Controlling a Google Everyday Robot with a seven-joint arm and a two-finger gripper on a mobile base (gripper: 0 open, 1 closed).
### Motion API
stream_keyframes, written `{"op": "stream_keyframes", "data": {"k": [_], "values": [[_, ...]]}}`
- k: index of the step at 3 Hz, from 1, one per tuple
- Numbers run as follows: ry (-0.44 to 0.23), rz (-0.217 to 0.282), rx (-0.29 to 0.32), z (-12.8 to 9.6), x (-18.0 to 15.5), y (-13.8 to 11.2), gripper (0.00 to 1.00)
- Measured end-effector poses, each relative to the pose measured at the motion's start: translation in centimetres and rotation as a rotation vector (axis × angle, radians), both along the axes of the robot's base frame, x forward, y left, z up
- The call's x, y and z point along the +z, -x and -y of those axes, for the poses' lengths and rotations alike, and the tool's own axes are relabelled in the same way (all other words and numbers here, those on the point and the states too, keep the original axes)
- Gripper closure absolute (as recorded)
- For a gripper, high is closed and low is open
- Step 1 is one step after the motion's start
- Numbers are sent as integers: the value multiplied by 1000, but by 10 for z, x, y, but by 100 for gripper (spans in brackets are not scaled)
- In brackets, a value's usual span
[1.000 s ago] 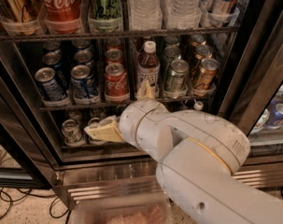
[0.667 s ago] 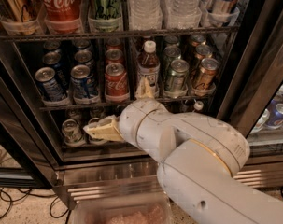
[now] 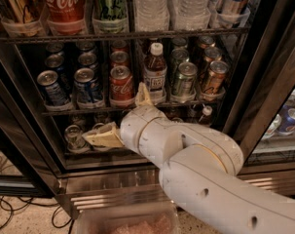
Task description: Pick pepsi can from middle shelf of fridge
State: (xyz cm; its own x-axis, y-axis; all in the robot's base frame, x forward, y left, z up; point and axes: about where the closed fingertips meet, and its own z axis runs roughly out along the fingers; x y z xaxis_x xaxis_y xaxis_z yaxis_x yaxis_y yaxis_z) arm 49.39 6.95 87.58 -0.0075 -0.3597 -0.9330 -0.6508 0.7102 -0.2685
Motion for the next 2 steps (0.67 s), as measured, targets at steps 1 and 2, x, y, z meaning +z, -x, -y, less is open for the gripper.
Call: {"op": "stream_keyframes", "data": {"k": [1, 2], "values": [[-36, 5, 17, -13, -14, -12, 0], [-60, 8, 40, -40, -34, -30, 0]]}}
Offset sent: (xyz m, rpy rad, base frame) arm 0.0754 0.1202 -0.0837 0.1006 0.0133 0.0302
